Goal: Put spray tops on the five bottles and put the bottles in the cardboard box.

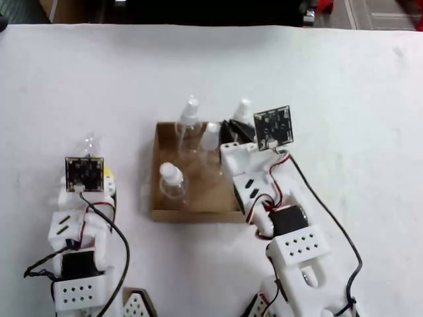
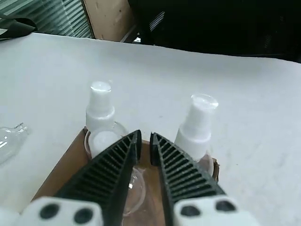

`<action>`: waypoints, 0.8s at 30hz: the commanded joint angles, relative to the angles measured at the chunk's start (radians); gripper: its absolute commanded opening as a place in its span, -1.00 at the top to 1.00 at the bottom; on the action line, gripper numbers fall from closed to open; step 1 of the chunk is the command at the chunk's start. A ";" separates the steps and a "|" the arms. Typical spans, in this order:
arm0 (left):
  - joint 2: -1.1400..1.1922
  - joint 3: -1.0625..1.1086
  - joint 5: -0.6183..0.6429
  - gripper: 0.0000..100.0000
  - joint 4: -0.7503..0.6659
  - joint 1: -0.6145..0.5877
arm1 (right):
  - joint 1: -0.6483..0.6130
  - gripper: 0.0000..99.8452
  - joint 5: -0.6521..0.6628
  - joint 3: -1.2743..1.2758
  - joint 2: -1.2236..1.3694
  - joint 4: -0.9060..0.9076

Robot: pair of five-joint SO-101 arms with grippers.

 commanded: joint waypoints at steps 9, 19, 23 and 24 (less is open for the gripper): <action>-0.019 -0.012 -0.009 0.95 -0.029 0.018 | 0.012 0.76 0.009 -0.060 -0.053 -0.004; -0.019 -0.012 -0.009 0.95 -0.029 0.019 | -0.001 0.62 -0.101 -0.049 -0.308 0.217; -0.019 -0.012 -0.009 0.95 -0.028 0.016 | -0.012 0.62 -0.158 -0.046 -0.239 0.176; -0.019 -0.012 -0.009 0.95 -0.026 0.016 | -0.018 0.62 -0.144 -0.049 -0.206 0.166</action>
